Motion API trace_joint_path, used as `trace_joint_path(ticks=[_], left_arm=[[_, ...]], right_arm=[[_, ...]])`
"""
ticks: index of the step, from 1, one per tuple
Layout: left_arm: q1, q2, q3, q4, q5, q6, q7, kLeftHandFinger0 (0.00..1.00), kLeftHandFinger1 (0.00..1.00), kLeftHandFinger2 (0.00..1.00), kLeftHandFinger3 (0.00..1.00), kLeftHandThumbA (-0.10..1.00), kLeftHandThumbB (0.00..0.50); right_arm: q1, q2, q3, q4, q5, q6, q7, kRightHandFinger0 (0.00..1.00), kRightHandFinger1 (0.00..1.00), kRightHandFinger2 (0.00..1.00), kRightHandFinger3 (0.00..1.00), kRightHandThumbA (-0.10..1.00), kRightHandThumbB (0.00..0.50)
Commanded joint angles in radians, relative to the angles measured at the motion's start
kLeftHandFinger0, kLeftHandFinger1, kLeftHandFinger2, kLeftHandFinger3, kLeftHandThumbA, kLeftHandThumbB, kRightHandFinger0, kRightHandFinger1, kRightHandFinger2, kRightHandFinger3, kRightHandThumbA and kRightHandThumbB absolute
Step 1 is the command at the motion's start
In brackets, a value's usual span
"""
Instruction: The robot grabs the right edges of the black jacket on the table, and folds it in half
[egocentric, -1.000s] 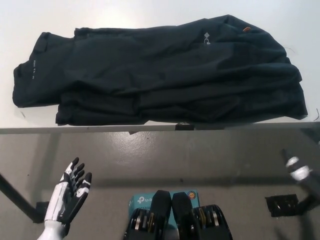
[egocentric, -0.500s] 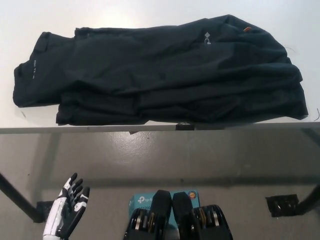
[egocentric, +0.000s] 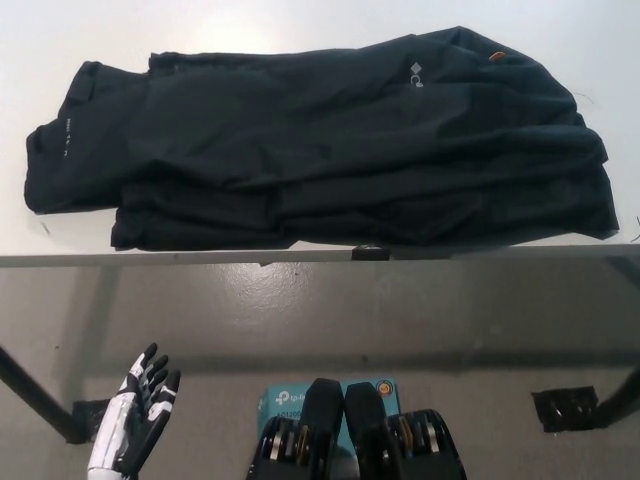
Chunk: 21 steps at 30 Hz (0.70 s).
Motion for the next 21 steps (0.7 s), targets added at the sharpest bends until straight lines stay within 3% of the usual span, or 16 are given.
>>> trace_joint_path(ticks=[1, 7, 8, 11, 12, 18, 21], left_arm=[[-0.005, 0.015, -0.007, -0.037, 0.002, -0.044, -0.014, 1.0, 1.0, 1.0, 1.0, 0.71, 0.001], [-0.005, 0.015, -0.007, -0.036, 0.001, -0.044, -0.013, 1.0, 1.0, 1.0, 1.0, 0.71, 0.0], [0.002, 0.015, -0.001, -0.049, -0.011, -0.031, -0.016, 1.0, 1.0, 1.0, 1.0, 0.66, 0.0], [0.001, 0.015, 0.002, -0.051, -0.012, -0.024, -0.014, 1.0, 1.0, 1.0, 1.0, 0.62, 0.003], [0.007, 0.015, 0.0, -0.054, -0.009, -0.032, -0.015, 1.0, 1.0, 1.0, 1.0, 0.59, 0.019], [0.012, 0.015, -0.001, -0.058, -0.011, -0.033, -0.016, 1.0, 1.0, 1.0, 1.0, 0.59, 0.019], [0.014, 0.022, 0.004, -0.055, -0.015, -0.042, -0.017, 1.0, 1.0, 1.0, 1.0, 0.61, 0.018]], right_arm=[[-0.087, -0.059, 0.022, 0.062, 0.128, 0.071, 0.134, 1.0, 1.0, 1.0, 1.0, 1.0, 0.233], [-0.088, -0.067, 0.035, 0.072, 0.144, 0.071, 0.139, 1.0, 1.0, 1.0, 1.0, 1.0, 0.233], [-0.147, -0.081, 0.096, 0.26, 0.15, 0.071, 0.247, 1.0, 1.0, 1.0, 1.0, 1.0, 0.301], [-0.169, -0.083, 0.118, 0.33, 0.146, 0.071, 0.297, 1.0, 1.0, 1.0, 1.0, 1.0, 0.323], [-0.178, -0.083, 0.137, 0.351, 0.113, 0.071, 0.317, 1.0, 1.0, 1.0, 1.0, 1.0, 0.359], [-0.194, -0.094, 0.163, 0.384, 0.098, 0.071, 0.352, 1.0, 1.0, 1.0, 1.0, 1.0, 0.372], [-0.208, -0.101, 0.183, 0.39, 0.009, 0.048, 0.311, 1.0, 1.0, 1.0, 1.0, 1.0, 0.402]])
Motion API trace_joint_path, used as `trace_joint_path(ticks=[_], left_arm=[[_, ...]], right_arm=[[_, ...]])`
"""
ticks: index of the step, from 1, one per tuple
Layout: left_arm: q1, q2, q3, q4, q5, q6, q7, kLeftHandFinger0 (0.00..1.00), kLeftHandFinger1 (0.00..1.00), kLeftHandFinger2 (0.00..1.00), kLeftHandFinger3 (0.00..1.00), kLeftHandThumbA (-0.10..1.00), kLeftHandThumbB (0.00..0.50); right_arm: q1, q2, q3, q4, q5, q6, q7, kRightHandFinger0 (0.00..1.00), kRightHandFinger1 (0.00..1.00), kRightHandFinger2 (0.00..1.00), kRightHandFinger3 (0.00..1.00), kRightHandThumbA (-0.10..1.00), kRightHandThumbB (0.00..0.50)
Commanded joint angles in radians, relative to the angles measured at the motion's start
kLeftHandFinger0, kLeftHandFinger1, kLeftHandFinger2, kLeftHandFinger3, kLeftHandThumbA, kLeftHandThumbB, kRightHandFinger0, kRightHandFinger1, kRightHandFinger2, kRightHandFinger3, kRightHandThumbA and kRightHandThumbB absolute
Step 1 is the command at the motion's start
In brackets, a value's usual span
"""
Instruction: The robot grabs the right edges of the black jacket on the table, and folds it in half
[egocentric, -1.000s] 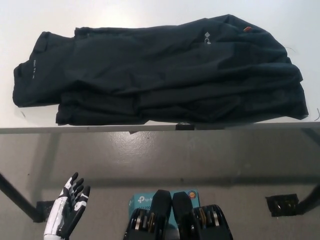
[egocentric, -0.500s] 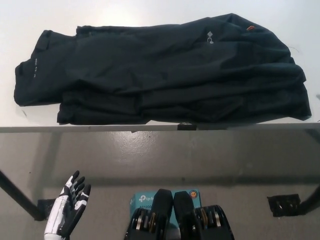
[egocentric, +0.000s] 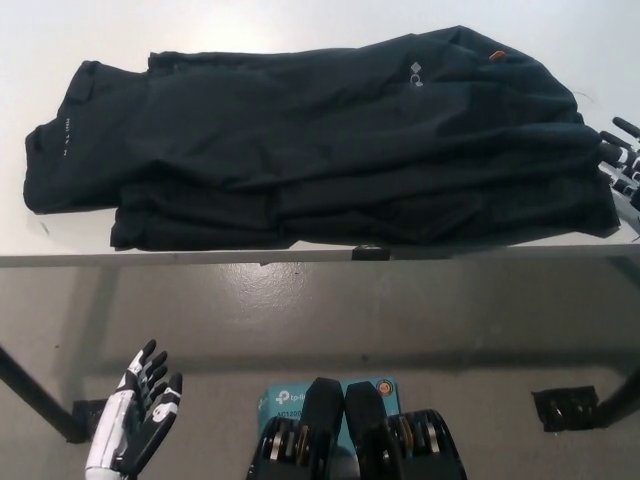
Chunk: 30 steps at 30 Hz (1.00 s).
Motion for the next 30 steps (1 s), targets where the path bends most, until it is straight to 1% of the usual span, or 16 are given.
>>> trace_joint_path(ticks=[1, 3, 4, 7, 8, 11, 13, 16, 21, 22, 24, 27, 30], left_arm=[[0.006, 0.019, 0.004, -0.032, -0.013, -0.038, -0.017, 1.0, 1.0, 1.0, 1.0, 0.61, 0.018], [0.007, 0.02, 0.004, -0.034, -0.013, -0.038, -0.018, 1.0, 1.0, 1.0, 1.0, 0.61, 0.009], [0.009, 0.021, 0.002, -0.04, -0.012, -0.036, -0.019, 1.0, 1.0, 1.0, 1.0, 0.62, 0.013], [0.009, 0.022, 0.001, -0.042, -0.013, -0.033, -0.021, 1.0, 1.0, 1.0, 1.0, 0.64, 0.015], [0.009, 0.022, 0.001, -0.043, -0.011, -0.034, -0.02, 1.0, 1.0, 1.0, 1.0, 0.64, 0.009], [0.008, 0.02, 0.001, -0.043, -0.006, -0.041, -0.017, 1.0, 1.0, 1.0, 1.0, 0.62, 0.002], [0.004, 0.022, 0.003, -0.034, -0.003, -0.046, -0.015, 1.0, 1.0, 1.0, 1.0, 0.63, 0.016], [0.003, 0.019, 0.005, -0.04, -0.017, -0.044, -0.021, 1.0, 1.0, 1.0, 1.0, 0.61, 0.002], [0.002, 0.019, 0.005, -0.046, -0.014, -0.041, -0.024, 1.0, 1.0, 1.0, 1.0, 0.62, 0.005], [0.0, 0.019, 0.008, -0.05, -0.022, -0.036, -0.027, 1.0, 1.0, 1.0, 1.0, 0.6, 0.0], [-0.004, 0.02, 0.008, -0.046, -0.017, -0.033, -0.026, 1.0, 1.0, 1.0, 1.0, 0.61, 0.017], [-0.004, 0.019, 0.008, -0.046, -0.012, -0.031, -0.025, 1.0, 1.0, 1.0, 1.0, 0.62, 0.016], [-0.008, 0.016, 0.008, -0.043, -0.02, -0.035, -0.031, 1.0, 1.0, 1.0, 1.0, 0.62, 0.02]], right_arm=[[-0.072, -0.047, 0.008, -0.006, -0.063, -0.017, 0.049, 1.0, 1.0, 1.0, 1.0, 1.0, 0.405], [-0.076, -0.049, 0.008, 0.001, -0.077, -0.026, 0.049, 1.0, 1.0, 1.0, 1.0, 1.0, 0.4], [-0.082, -0.056, 0.018, 0.016, -0.102, -0.047, 0.042, 1.0, 1.0, 1.0, 1.0, 1.0, 0.391], [-0.087, -0.059, 0.017, 0.023, -0.114, -0.048, 0.054, 1.0, 1.0, 1.0, 1.0, 1.0, 0.387], [-0.087, -0.06, 0.018, 0.02, -0.12, -0.05, 0.056, 1.0, 1.0, 1.0, 1.0, 1.0, 0.401], [-0.087, -0.062, 0.014, 0.021, -0.135, -0.054, 0.062, 1.0, 1.0, 1.0, 1.0, 1.0, 0.4], [-0.091, -0.064, 0.014, 0.033, -0.145, -0.058, 0.07, 1.0, 1.0, 1.0, 1.0, 1.0, 0.405], [-0.095, -0.063, 0.014, 0.042, -0.163, -0.066, 0.072, 1.0, 1.0, 1.0, 1.0, 1.0, 0.416], [-0.101, -0.061, 0.006, 0.05, -0.179, -0.069, 0.072, 1.0, 1.0, 1.0, 1.0, 1.0, 0.412], [-0.112, -0.061, 0.006, 0.072, -0.184, -0.078, 0.076, 1.0, 1.0, 1.0, 1.0, 1.0, 0.404], [-0.117, -0.061, 0.003, 0.087, -0.187, -0.081, 0.077, 1.0, 1.0, 1.0, 1.0, 1.0, 0.404], [-0.121, -0.06, 0.001, 0.095, -0.191, -0.085, 0.082, 1.0, 1.0, 1.0, 1.0, 1.0, 0.404], [-0.116, -0.035, -0.044, 0.098, -0.148, -0.05, 0.091, 1.0, 1.0, 1.0, 1.0, 1.0, 0.404]])
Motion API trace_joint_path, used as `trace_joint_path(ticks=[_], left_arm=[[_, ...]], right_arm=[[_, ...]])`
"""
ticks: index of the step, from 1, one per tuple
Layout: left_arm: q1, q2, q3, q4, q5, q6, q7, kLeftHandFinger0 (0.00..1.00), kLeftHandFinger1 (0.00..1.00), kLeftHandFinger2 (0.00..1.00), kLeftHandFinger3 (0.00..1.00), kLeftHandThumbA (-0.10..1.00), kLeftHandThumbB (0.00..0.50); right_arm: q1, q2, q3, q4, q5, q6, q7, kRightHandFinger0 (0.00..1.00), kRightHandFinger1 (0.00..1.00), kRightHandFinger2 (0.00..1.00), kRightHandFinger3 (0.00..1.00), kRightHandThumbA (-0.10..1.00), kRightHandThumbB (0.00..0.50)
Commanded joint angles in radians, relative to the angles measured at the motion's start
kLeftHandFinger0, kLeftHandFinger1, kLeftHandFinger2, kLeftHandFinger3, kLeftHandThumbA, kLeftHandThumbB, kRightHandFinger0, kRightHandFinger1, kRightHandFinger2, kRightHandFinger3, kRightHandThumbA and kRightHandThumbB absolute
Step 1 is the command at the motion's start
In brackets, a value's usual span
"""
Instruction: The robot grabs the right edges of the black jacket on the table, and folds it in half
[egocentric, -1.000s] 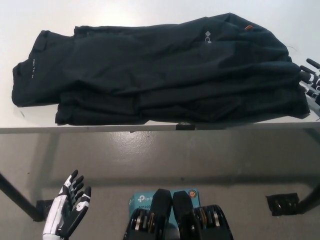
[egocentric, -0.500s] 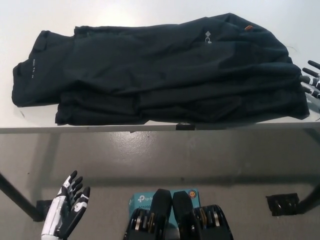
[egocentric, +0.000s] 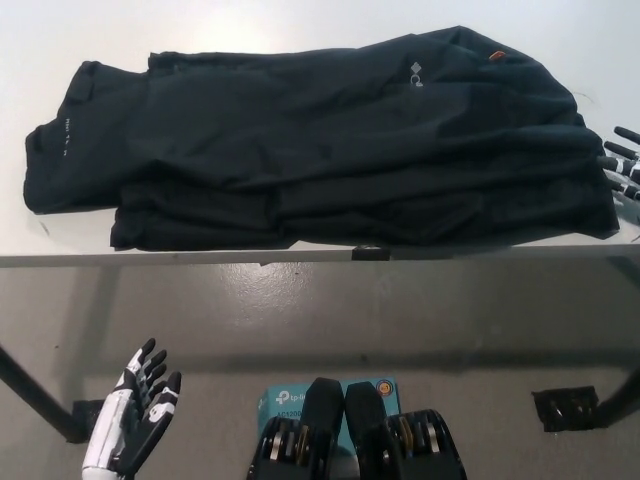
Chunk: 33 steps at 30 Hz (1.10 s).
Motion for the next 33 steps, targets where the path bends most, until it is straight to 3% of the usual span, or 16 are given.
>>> trace_joint_path(ticks=[1, 5, 8, 10, 12, 15, 33], left_arm=[[-0.008, 0.009, 0.006, -0.035, -0.018, -0.028, -0.007, 1.0, 1.0, 1.0, 1.0, 0.61, 0.028], [-0.008, 0.011, 0.004, -0.044, 0.004, -0.023, 0.0, 1.0, 1.0, 1.0, 1.0, 0.61, 0.052], [-0.011, 0.008, 0.003, -0.052, 0.01, -0.018, 0.004, 1.0, 1.0, 1.0, 1.0, 0.52, 0.06], [-0.011, 0.008, 0.003, -0.053, 0.011, -0.017, 0.004, 1.0, 1.0, 1.0, 1.0, 0.51, 0.06], [-0.017, 0.005, 0.004, -0.043, 0.008, -0.032, 0.006, 1.0, 1.0, 1.0, 1.0, 0.42, 0.055], [-0.021, 0.005, 0.005, -0.041, 0.008, -0.037, 0.006, 1.0, 1.0, 1.0, 1.0, 0.39, 0.053], [-0.039, 0.009, 0.007, -0.05, 0.013, -0.029, 0.003, 1.0, 1.0, 1.0, 1.0, 0.43, 0.111]], right_arm=[[-0.072, -0.01, -0.048, 0.008, 0.028, -0.022, 0.055, 1.0, 1.0, 1.0, 1.0, 1.0, 0.412], [-0.088, 0.022, -0.104, 0.039, 0.056, -0.001, 0.073, 1.0, 1.0, 1.0, 1.0, 1.0, 0.418], [-0.096, 0.042, -0.127, 0.052, 0.064, 0.008, 0.086, 1.0, 1.0, 1.0, 1.0, 1.0, 0.441], [-0.097, 0.044, -0.134, 0.053, 0.059, 0.008, 0.089, 1.0, 1.0, 1.0, 1.0, 1.0, 0.444], [-0.105, 0.076, -0.15, 0.062, 0.074, 0.013, 0.11, 1.0, 1.0, 1.0, 1.0, 1.0, 0.483], [-0.111, 0.087, -0.157, 0.068, 0.07, 0.025, 0.123, 1.0, 1.0, 1.0, 1.0, 1.0, 0.487], [-0.166, 0.137, -0.075, 0.115, -0.004, 0.028, 0.141, 1.0, 1.0, 1.0, 1.0, 1.0, 0.5]])
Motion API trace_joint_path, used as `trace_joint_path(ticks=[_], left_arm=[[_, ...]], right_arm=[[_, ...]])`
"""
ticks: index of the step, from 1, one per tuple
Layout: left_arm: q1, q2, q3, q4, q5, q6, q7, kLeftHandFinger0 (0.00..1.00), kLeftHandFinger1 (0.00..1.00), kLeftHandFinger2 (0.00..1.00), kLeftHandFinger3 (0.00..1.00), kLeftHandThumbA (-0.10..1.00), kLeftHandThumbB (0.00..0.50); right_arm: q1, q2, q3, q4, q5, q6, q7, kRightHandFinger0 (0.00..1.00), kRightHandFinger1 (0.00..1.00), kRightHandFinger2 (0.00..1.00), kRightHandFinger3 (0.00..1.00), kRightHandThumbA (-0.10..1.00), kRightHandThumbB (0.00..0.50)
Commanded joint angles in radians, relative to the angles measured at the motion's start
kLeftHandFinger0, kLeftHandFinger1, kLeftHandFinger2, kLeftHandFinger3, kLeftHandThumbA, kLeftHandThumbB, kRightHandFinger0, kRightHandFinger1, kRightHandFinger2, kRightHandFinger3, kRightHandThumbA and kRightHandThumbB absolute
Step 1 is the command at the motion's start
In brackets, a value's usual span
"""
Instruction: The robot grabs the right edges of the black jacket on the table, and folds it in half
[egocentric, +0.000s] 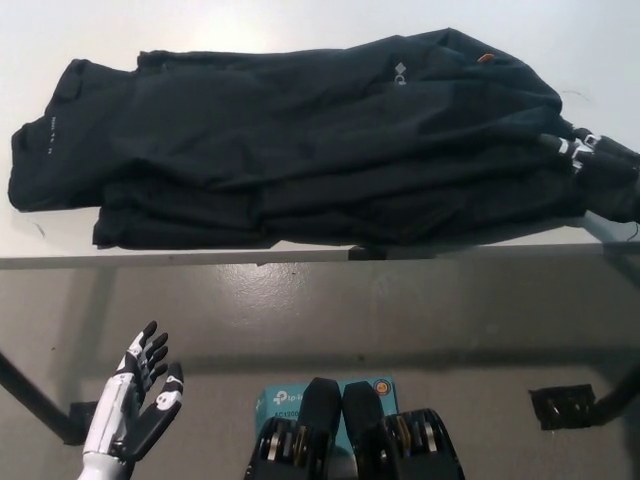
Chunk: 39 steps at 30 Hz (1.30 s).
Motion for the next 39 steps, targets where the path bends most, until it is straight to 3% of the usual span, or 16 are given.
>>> trace_joint_path(ticks=[1, 2, 3, 4, 5, 6, 9, 10, 14, 16, 25, 30, 32, 33, 35, 39], left_arm=[[-0.011, 0.01, 0.003, -0.031, 0.001, -0.029, 0.004, 1.0, 1.0, 1.0, 1.0, 0.43, 0.111], [-0.014, 0.01, 0.003, -0.029, 0.001, -0.028, 0.003, 1.0, 1.0, 1.0, 1.0, 0.43, 0.127], [-0.019, 0.01, 0.0, -0.025, 0.004, -0.032, 0.003, 1.0, 1.0, 1.0, 1.0, 0.43, 0.136], [-0.019, 0.01, 0.0, -0.025, 0.004, -0.032, 0.003, 1.0, 1.0, 1.0, 1.0, 0.43, 0.136], [-0.023, 0.013, -0.003, -0.025, 0.013, -0.034, 0.003, 1.0, 1.0, 1.0, 1.0, 0.44, 0.138], [-0.028, 0.011, -0.001, -0.027, 0.01, -0.031, 0.005, 1.0, 1.0, 1.0, 1.0, 0.42, 0.145], [-0.029, 0.01, 0.0, -0.027, 0.01, -0.03, 0.005, 1.0, 1.0, 1.0, 1.0, 0.42, 0.148], [-0.032, 0.013, 0.003, -0.031, 0.008, -0.016, 0.004, 1.0, 1.0, 1.0, 1.0, 0.41, 0.149], [-0.032, 0.014, 0.003, -0.031, 0.008, -0.015, 0.003, 1.0, 1.0, 1.0, 1.0, 0.41, 0.151], [-0.037, 0.018, 0.005, -0.033, 0.012, -0.015, 0.004, 1.0, 1.0, 1.0, 1.0, 0.4, 0.157], [-0.043, 0.016, 0.008, -0.031, 0.007, -0.013, 0.002, 1.0, 1.0, 1.0, 1.0, 0.39, 0.15], [-0.052, 0.014, 0.008, -0.026, 0.006, -0.016, 0.002, 1.0, 1.0, 1.0, 1.0, 0.37, 0.124], [-0.054, 0.017, 0.009, -0.026, 0.004, -0.016, -0.001, 1.0, 1.0, 1.0, 1.0, 0.37, 0.112], [-0.055, 0.018, 0.009, -0.03, 0.001, -0.011, -0.004, 1.0, 1.0, 1.0, 1.0, 0.37, 0.109], [-0.058, 0.019, 0.01, -0.031, -0.002, -0.007, -0.006, 1.0, 1.0, 1.0, 1.0, 0.36, 0.099], [-0.063, 0.023, 0.007, -0.023, 0.007, -0.015, -0.004, 1.0, 1.0, 1.0, 1.0, 0.37, 0.109]], right_arm=[[-0.08, 0.002, 0.018, 0.001, -0.016, 0.004, 0.041, 1.0, 1.0, 1.0, 1.0, 1.0, 0.5], [-0.078, 0.013, 0.053, -0.025, -0.059, -0.01, -0.002, 1.0, 1.0, 1.0, 1.0, 1.0, 0.5], [-0.082, 0.043, 0.122, -0.056, -0.151, -0.058, -0.102, 0.51, 0.77, 1.0, 1.0, 0.95, 0.5], [-0.082, 0.044, 0.127, -0.056, -0.152, -0.061, -0.108, 0.45, 0.8, 1.0, 1.0, 0.95, 0.5], [-0.099, 0.069, 0.125, -0.037, -0.166, -0.085, -0.206, 0.02, 0.36, 0.61, 0.54, 0.67, 0.5], [-0.113, 0.124, 0.073, -0.058, -0.148, -0.082, -0.362, 0.0, 0.17, 0.48, 0.93, 0.2, 0.377], [-0.113, 0.133, 0.063, -0.065, -0.149, -0.08, -0.387, 0.0, 0.11, 0.57, 0.8, 0.14, 0.368], [-0.12, 0.179, 0.019, -0.073, -0.127, -0.109, -0.471, 0.0, 0.15, 0.6, 0.92, -0.08, 0.286], [-0.118, 0.193, 0.003, -0.082, -0.13, -0.117, -0.494, 0.0, 0.16, 0.61, 0.89, -0.1, 0.281], [-0.098, 0.227, -0.005, -0.133, -0.126, -0.133, -0.488, 0.0, 0.13, 0.56, 0.58, -0.1, 0.253], [-0.082, 0.27, -0.073, -0.137, -0.109, -0.176, -0.529, 0.0, 0.26, 0.69, 0.59, -0.1, 0.254], [-0.08, 0.284, -0.169, -0.107, -0.074, -0.268, -0.605, 0.0, 0.27, 0.75, 0.23, -0.1, 0.109], [-0.08, 0.272, -0.195, -0.101, -0.06, -0.286, -0.591, 0.0, 0.3, 0.77, 0.4, -0.1, 0.099], [-0.08, 0.266, -0.216, -0.111, -0.047, -0.28, -0.599, 0.0, 0.33, 0.77, 0.75, -0.1, 0.111], [-0.081, 0.253, -0.257, -0.129, -0.026, -0.27, -0.609, 0.0, 0.28, 0.79, 0.95, -0.1, 0.101], [-0.081, 0.22, -0.311, -0.139, 0.006, -0.264, -0.6, 0.0, 0.2, 0.69, 1.0, -0.1, 0.071]])
